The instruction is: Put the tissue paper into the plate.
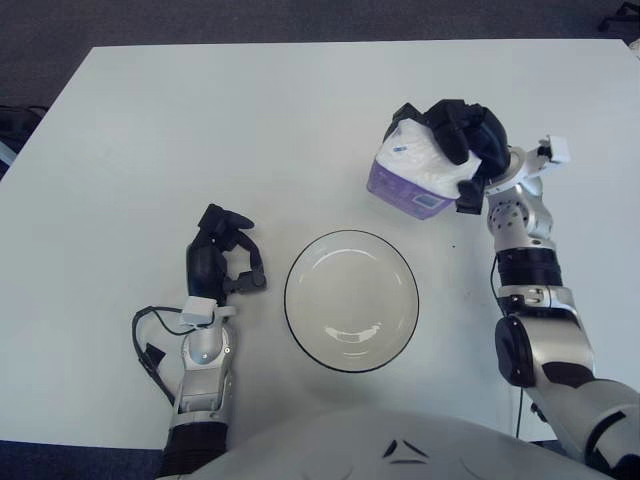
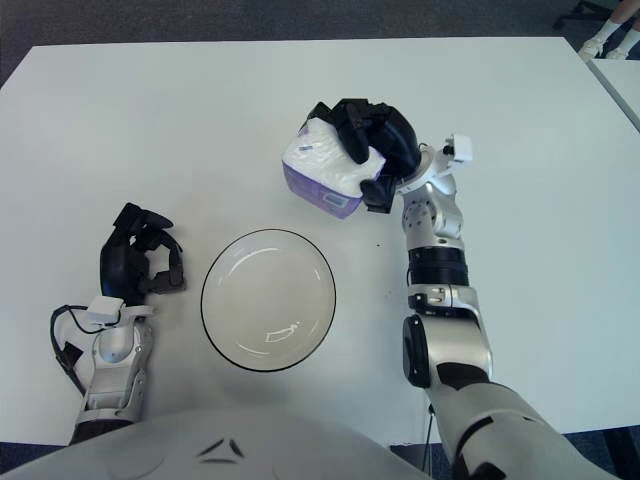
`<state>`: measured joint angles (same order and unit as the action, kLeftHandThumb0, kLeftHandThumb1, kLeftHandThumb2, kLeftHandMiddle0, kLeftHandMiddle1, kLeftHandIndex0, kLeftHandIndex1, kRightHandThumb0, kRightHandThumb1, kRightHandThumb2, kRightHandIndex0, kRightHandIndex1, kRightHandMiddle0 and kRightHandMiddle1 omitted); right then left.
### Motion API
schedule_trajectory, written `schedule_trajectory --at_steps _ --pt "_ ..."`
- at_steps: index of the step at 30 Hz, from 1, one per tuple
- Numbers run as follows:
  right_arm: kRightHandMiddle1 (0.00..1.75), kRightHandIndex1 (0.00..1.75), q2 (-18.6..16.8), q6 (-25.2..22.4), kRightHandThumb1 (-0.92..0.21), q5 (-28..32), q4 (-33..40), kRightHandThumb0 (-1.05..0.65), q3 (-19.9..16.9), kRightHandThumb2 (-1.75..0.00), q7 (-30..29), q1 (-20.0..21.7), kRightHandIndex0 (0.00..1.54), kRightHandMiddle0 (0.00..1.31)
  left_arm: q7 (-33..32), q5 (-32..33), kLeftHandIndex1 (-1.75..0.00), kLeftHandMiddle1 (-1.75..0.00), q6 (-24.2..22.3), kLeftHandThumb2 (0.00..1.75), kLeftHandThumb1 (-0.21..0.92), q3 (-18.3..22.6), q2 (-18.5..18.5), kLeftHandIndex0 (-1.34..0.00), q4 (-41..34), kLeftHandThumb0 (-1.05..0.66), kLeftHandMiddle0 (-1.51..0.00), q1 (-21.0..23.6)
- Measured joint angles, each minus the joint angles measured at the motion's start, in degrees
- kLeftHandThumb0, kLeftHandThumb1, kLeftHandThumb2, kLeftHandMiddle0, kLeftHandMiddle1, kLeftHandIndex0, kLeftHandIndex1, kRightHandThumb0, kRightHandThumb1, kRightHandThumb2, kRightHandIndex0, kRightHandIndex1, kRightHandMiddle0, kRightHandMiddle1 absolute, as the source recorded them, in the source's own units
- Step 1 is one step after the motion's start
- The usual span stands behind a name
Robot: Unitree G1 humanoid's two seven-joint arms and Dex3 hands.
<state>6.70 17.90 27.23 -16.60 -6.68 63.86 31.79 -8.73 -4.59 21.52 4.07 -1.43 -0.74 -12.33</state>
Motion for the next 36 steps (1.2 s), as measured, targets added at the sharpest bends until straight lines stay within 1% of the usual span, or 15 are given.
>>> schedule_trajectory --at_steps 4,7,11,14,18,21,24,27,29,33,36 --pt "1.69 1.74 -2.55 8.26 0.08 -6.32 1.29 -0.01 3.5 -1.75 -2.1 -2.13 0.9 0.71 -0.1 -0.16 -1.73 -1.75 -0.16 1.66 0.03 0.02 -0.08 -0.58 0.8 -0.01 -0.85 0.2" --pt "1.71 1.75 -3.61 14.21 0.07 -8.73 2.37 -0.01 7.2 -1.75 -2.0 -3.18 0.9 0.69 -0.79 -0.52 -1.74 -1.75 -0.75 1.66 0.03 0.02 -0.32 -0.58 1.28 -0.01 -0.85 0.22" --pt "1.74 1.73 -3.67 14.86 0.07 -7.74 4.86 -0.01 11.09 -1.75 0.01 -3.71 0.9 0.67 -1.55 -1.15 -1.74 -1.75 -1.08 1.66 0.03 -0.03 -0.37 -0.57 1.36 -0.01 -0.85 0.29" --pt "1.74 1.71 -2.76 15.53 0.07 -7.41 5.09 0.0 12.36 -1.75 1.59 -3.63 0.91 0.67 -1.55 -1.23 -1.74 -1.75 -1.29 1.66 0.03 -0.15 -0.36 -0.57 1.39 -0.01 -0.84 0.33" --pt "1.75 1.7 -0.92 16.98 0.07 -7.32 5.07 0.0 13.13 -1.75 3.18 -3.63 0.92 0.67 -1.53 -1.12 -1.74 -1.75 -1.42 1.66 0.03 -0.28 -0.41 -0.58 1.39 -0.01 -0.84 0.31" --pt "1.75 1.69 0.07 20.6 0.07 -7.08 5.01 0.0 14.0 -1.75 5.06 -3.66 0.93 0.67 -1.53 -0.94 -1.74 -1.75 -1.5 1.66 0.03 -0.27 -0.5 -0.58 1.41 -0.01 -0.84 0.28" --pt "1.75 1.69 0.76 25.7 0.07 -7.01 4.91 0.0 15.12 -1.75 6.34 -4.26 0.93 0.66 -1.53 -0.8 -1.74 -1.75 -1.68 1.64 0.05 -0.26 -0.54 -0.57 1.41 -0.01 -0.83 0.23" --pt "1.75 1.68 0.71 30.06 0.07 -7.04 4.76 0.0 16.23 -1.74 6.32 -5.63 0.93 0.66 -1.53 -0.75 -1.75 -1.75 -1.91 1.62 0.07 -0.26 -0.6 -0.55 1.39 -0.01 -0.81 0.23" --pt "1.75 1.67 0.63 31.71 0.06 -7.16 4.57 0.0 17.02 -1.72 5.92 -6.46 0.92 0.65 -1.54 -0.75 -1.75 -1.75 -2.08 1.61 0.07 -0.24 -0.63 -0.54 1.37 -0.01 -0.81 0.23" --pt "1.75 1.65 0.3 33.86 0.02 -8.14 4.6 0.0 18.4 -1.67 3.39 -7.88 0.9 0.63 -1.55 -0.75 -1.75 -1.75 -2.66 1.6 0.09 -0.21 -0.72 -0.53 1.34 -0.01 -0.79 0.23" --pt "1.75 1.69 0.87 33.92 -0.02 -9.94 5.28 0.0 19.1 -1.64 1.4 -8.11 0.85 0.6 -1.54 -0.57 -1.75 -1.75 -2.76 1.59 0.1 -0.14 -0.76 -0.53 1.32 -0.01 -0.79 0.21"
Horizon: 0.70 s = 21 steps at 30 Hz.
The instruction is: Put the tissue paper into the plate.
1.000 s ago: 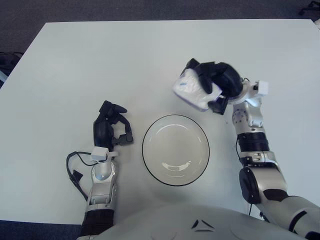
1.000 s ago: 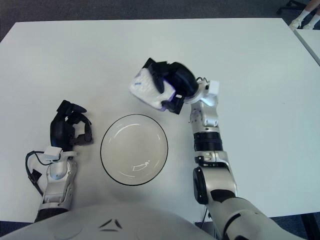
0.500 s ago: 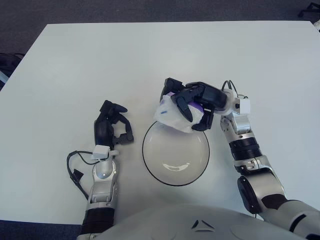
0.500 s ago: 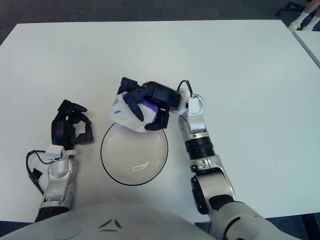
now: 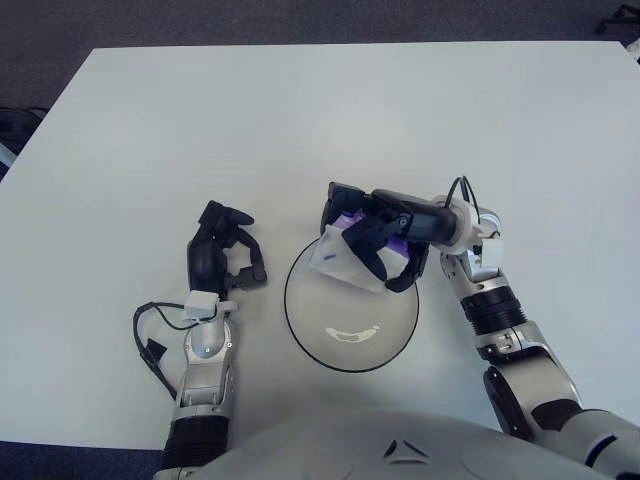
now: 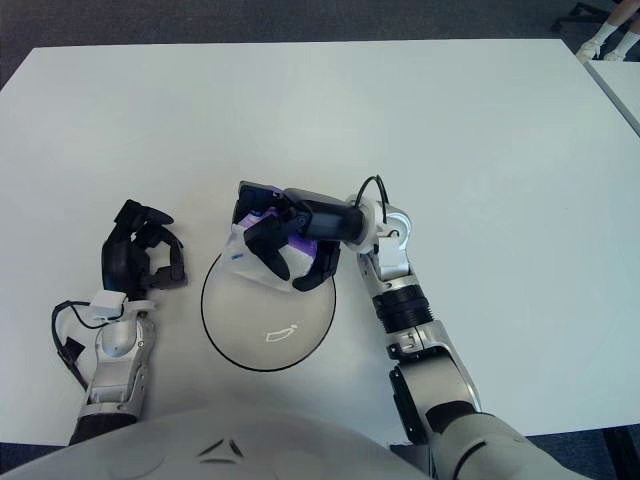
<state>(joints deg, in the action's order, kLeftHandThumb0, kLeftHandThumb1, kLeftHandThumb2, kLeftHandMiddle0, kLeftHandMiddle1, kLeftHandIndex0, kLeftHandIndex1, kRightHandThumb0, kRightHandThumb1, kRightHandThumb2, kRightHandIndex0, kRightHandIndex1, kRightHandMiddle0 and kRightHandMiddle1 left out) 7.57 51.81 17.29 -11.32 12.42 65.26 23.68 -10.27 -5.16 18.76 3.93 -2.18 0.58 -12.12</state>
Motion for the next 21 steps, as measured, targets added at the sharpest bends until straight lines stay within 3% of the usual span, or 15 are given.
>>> schedule_trajectory --at_steps 1,3,4,6,7,8,9,10,14,17,21 --pt "1.75 1.71 0.34 -0.62 -0.01 -0.71 0.61 -0.01 0.31 -1.66 -0.65 0.12 0.85 0.61 0.02 0.08 -1.75 -1.75 0.0 1.58 0.11 0.0 0.0 -0.52 0.0 -0.01 -0.78 0.0" --pt "1.74 1.73 1.38 -2.64 -0.11 -1.83 2.28 -0.01 0.79 -1.56 -1.56 0.53 0.76 0.55 0.17 0.4 -1.75 -1.75 0.0 1.58 0.11 0.0 -0.06 -0.52 0.0 -0.01 -0.78 0.02" --pt "1.74 1.73 2.25 -3.81 -0.33 -2.33 3.18 -0.14 1.15 -1.28 -1.9 0.95 0.51 0.46 0.25 0.55 -1.75 -1.75 0.0 1.58 0.11 0.01 -0.1 -0.52 -0.01 -0.01 -0.78 0.02" --pt "1.75 1.74 3.83 -5.69 -0.56 -2.46 4.35 -0.26 1.74 -1.0 -1.99 1.62 0.27 0.37 0.3 0.72 -1.75 -1.75 -0.09 1.58 0.11 0.03 -0.14 -0.52 -0.04 -0.01 -0.78 0.02" --pt "1.73 1.73 4.51 -6.38 -0.69 -2.45 4.86 -0.45 1.95 -0.92 -2.04 1.81 0.17 0.23 0.29 0.75 -1.75 -1.75 -0.18 1.58 0.11 0.05 -0.17 -0.52 -0.06 -0.01 -0.77 0.02" --pt "1.73 1.73 4.98 -6.84 -0.74 -2.43 5.26 -0.52 2.17 -0.89 -2.16 1.9 0.14 0.19 0.29 0.75 -1.75 -1.75 -0.34 1.58 0.11 0.09 -0.21 -0.53 -0.07 -0.01 -0.77 0.02" --pt "1.58 1.58 5.33 -7.18 -0.8 -2.41 5.57 -0.63 2.36 -0.86 -2.34 1.92 0.09 0.12 0.29 0.74 -1.75 -1.75 -0.5 1.57 0.11 0.12 -0.23 -0.52 -0.08 -0.01 -0.77 0.02" --pt "1.27 1.22 5.68 -7.39 -0.85 -2.42 5.91 -0.71 2.54 -0.84 -2.63 1.84 0.06 0.08 0.28 0.71 -1.75 -1.75 -0.77 1.56 0.12 0.15 -0.26 -0.52 -0.08 -0.01 -0.76 0.02" --pt "0.55 0.38 6.69 -7.0 -0.91 -2.65 6.53 -0.84 2.6 -0.85 -4.35 0.86 0.01 0.02 0.27 0.65 -1.75 -1.75 -1.5 1.54 0.14 0.24 -0.3 -0.51 -0.03 -0.01 -0.74 0.02" --pt "0.2 0.12 7.37 -5.41 -0.92 -3.84 6.42 -0.9 3.03 -0.85 -4.88 0.54 0.0 0.0 0.36 0.76 -1.75 -1.75 -1.53 1.52 0.16 0.27 -0.28 -0.5 0.07 -0.01 -0.72 0.05" --pt "0.05 0.03 9.28 -4.51 -0.92 -5.19 6.1 -0.97 4.19 -0.86 -4.5 1.28 0.0 0.0 0.54 1.02 -1.75 -1.74 -1.37 1.46 0.2 0.27 -0.23 -0.47 0.22 -0.01 -0.69 0.12"
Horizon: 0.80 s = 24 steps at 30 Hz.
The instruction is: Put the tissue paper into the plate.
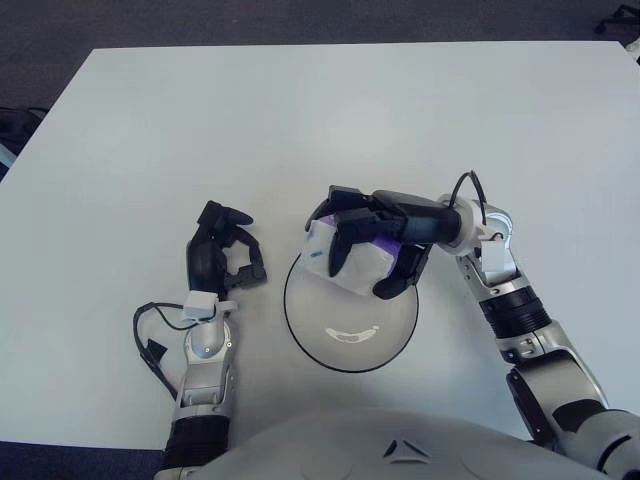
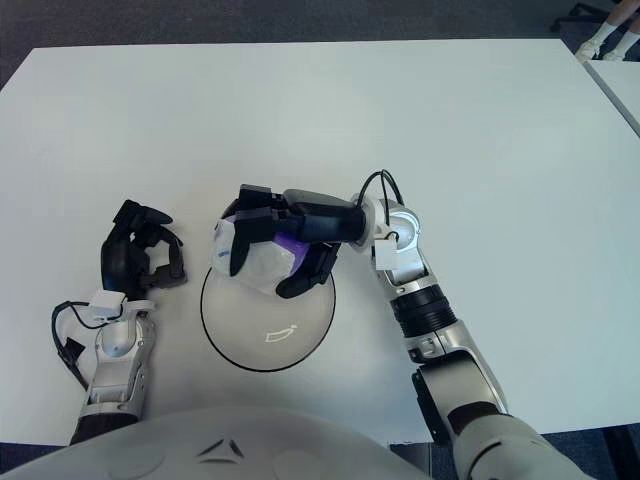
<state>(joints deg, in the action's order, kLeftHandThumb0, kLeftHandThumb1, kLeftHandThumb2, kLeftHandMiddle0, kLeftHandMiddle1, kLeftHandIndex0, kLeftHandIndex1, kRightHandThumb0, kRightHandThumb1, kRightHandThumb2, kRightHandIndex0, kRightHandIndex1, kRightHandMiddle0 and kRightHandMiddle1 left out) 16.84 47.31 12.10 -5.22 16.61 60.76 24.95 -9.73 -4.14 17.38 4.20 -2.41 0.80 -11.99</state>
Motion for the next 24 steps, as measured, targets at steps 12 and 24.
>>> schedule_trajectory --at_steps 12,24 --pt "0.0 0.0 5.4 -0.99 -0.92 0.43 -0.61 -1.05 3.03 -0.84 2.55 3.6 0.0 0.0 1.3 1.76 -1.75 -1.68 0.16 1.36 0.27 0.07 0.15 -0.42 0.38 -0.01 -0.66 0.14" --pt "0.0 0.0 6.32 -7.07 -0.92 4.22 -0.31 -1.05 3.83 -0.96 4.42 3.96 0.0 0.0 1.82 3.35 -1.75 -1.65 0.36 1.35 0.27 0.36 0.09 -0.43 1.04 -0.01 -0.67 0.59"
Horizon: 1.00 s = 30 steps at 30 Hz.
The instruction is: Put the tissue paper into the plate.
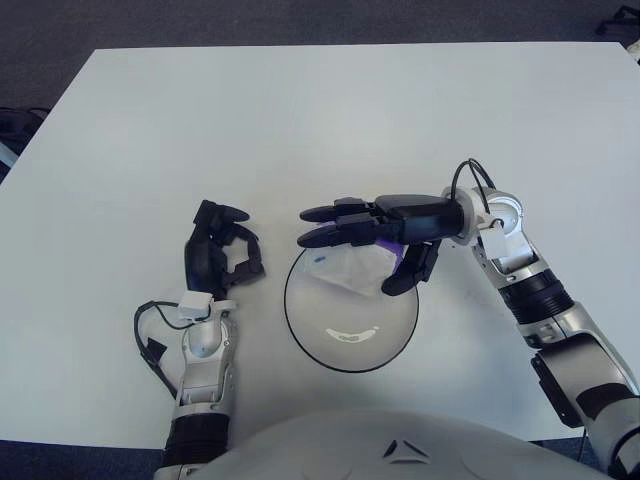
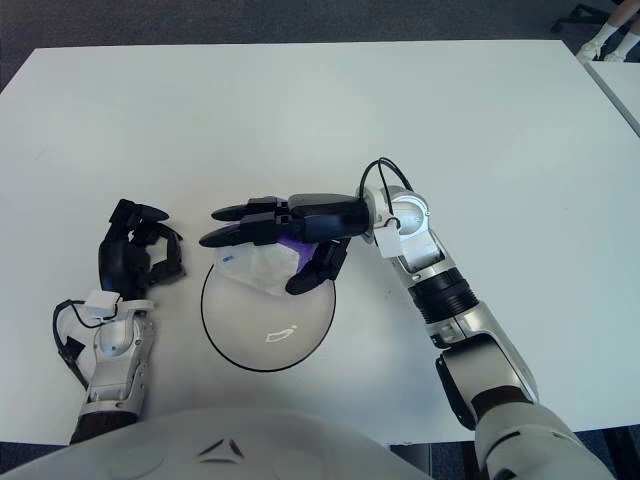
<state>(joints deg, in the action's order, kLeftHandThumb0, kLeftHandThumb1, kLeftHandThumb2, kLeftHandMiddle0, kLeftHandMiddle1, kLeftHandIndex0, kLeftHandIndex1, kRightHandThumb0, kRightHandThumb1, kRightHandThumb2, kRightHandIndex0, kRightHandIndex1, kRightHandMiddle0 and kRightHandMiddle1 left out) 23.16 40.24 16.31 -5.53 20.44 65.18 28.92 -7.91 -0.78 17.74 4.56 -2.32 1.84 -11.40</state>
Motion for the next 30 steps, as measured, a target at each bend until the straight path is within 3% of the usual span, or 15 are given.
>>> schedule_trajectory --at_steps 16,25,28,30 --pt "0.0 0.0 2.17 -6.99 -0.92 3.79 3.56 -1.05 -2.71 -0.95 1.96 -1.11 0.0 0.0 -0.75 -1.1 -1.75 -1.63 -0.22 1.41 0.22 -0.01 -0.05 -0.48 -0.09 -0.01 -0.72 -0.01" --pt "0.0 0.0 1.9 -6.87 -0.92 4.12 3.26 -1.05 -3.4 -0.87 2.49 -1.37 0.0 0.0 -1.06 -1.72 -1.75 -1.63 -0.5 1.41 0.22 -0.03 -0.07 -0.47 -0.09 -0.01 -0.72 0.09" --pt "0.0 0.0 2.67 -7.99 -0.92 6.86 3.63 -1.05 -4.47 -0.86 4.1 -2.76 0.0 0.0 -1.06 -1.88 -1.75 -1.63 -0.61 1.4 0.22 -0.17 -0.1 -0.47 -0.13 -0.01 -0.72 0.19" --pt "0.0 0.0 3.17 -5.45 -0.92 7.3 2.19 -1.05 -5.59 -0.87 4.71 -4.63 0.0 0.0 -1.06 -1.91 -1.75 -1.64 -0.55 1.41 0.22 -0.25 -0.09 -0.46 -0.14 -0.01 -0.72 0.2"
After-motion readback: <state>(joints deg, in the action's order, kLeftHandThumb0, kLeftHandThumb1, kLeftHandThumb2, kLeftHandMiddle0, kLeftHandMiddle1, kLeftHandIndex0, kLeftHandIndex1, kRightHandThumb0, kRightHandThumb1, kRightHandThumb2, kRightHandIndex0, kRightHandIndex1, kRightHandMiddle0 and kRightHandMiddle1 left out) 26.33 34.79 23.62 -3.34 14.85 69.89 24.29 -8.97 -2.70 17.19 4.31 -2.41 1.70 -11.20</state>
